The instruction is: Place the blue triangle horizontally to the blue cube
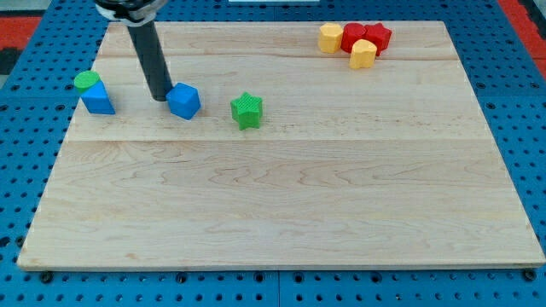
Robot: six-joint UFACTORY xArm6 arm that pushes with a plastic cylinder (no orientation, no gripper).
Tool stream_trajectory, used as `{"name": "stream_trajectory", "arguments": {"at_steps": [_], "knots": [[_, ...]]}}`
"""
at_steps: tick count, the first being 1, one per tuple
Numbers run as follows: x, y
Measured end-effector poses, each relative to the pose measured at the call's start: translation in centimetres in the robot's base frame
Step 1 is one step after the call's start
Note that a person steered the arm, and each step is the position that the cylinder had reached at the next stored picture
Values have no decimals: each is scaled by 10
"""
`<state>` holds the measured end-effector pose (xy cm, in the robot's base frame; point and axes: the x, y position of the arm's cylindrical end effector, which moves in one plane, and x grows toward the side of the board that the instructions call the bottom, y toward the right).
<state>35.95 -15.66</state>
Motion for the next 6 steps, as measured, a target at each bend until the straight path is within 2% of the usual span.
{"name": "stream_trajectory", "arguments": {"at_steps": [1,2,3,4,5,6], "knots": [[-16,19],[26,23],[2,18],[-44,-40],[-60,-113],[-32,-116]]}}
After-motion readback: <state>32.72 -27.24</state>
